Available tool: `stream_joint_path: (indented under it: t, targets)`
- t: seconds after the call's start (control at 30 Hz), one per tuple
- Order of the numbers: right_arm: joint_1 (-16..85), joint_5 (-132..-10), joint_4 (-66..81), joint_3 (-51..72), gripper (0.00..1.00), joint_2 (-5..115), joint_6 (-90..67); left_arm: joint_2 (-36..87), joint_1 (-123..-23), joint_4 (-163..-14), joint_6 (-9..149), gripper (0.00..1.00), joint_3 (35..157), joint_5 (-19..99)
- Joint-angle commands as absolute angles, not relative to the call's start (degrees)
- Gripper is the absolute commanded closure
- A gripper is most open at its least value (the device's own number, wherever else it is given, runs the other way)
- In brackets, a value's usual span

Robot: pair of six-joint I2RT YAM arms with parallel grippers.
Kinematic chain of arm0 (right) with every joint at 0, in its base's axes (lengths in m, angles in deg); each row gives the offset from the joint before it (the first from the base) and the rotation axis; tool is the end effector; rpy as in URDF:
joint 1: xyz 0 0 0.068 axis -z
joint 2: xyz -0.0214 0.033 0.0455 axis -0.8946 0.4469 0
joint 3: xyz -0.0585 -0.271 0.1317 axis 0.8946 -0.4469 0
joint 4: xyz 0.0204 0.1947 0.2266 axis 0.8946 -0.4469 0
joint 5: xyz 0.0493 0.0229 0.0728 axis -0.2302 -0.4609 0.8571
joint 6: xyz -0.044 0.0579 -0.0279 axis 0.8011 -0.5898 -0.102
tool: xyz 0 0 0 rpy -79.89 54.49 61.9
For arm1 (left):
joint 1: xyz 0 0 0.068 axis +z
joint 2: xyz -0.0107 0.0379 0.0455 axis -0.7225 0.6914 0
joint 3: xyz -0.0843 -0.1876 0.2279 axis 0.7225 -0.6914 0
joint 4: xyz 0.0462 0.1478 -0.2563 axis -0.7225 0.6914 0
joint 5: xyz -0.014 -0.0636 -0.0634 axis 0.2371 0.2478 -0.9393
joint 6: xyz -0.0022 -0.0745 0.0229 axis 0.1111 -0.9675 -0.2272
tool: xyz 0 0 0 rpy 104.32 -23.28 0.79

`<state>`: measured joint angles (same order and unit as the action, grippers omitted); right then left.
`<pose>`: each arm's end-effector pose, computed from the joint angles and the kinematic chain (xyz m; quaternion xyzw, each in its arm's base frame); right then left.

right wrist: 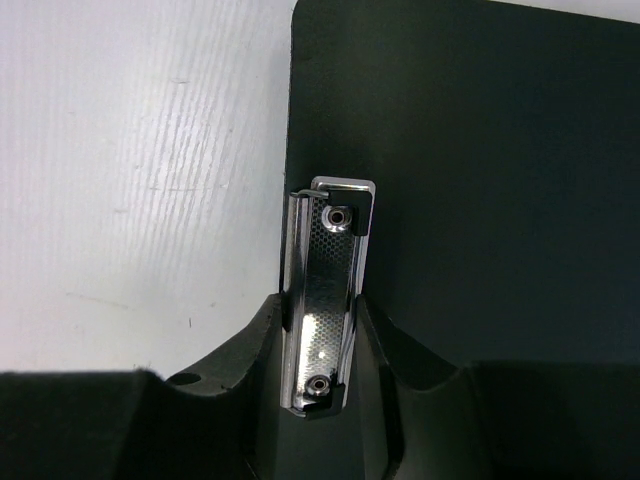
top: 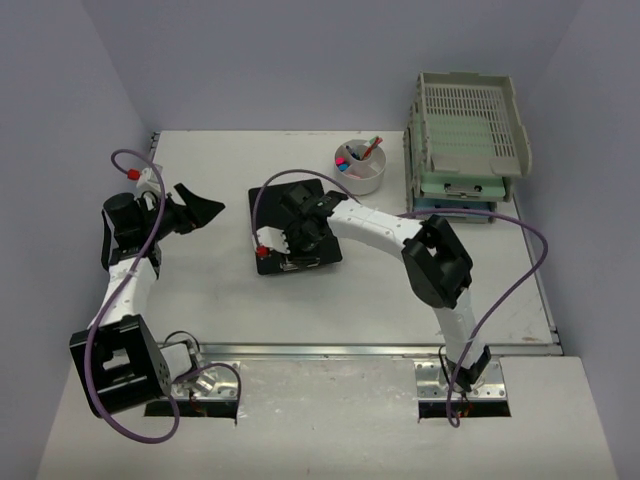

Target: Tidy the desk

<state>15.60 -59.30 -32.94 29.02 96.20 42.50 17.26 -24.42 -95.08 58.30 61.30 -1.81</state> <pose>0.3250 0.3919 0.1575 -0.7350 0.6330 0.1660 0.1776 0.2876 0.0601 0.2594 -0.0614 0.7808 -0.3555 0.5101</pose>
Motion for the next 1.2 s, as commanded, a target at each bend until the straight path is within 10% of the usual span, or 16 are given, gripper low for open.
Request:
stream_joint_path:
  t: [0.0,0.17,1.17]
  targets:
    - [15.09,-60.15,-34.20,29.98,1.00,88.34,44.86,14.22,-23.50,-95.84,60.70,0.22,61.24,-0.37]
    - [14.68,-60.63,-36.18,30.60,1.00,84.57,45.73,12.75,-23.50,-93.20,62.54,0.00,61.83,1.69]
    - [27.00,-63.82,-53.78,51.68,1.00,79.04,58.71,11.07,-23.50,-88.43,66.68,0.00,62.50,3.65]
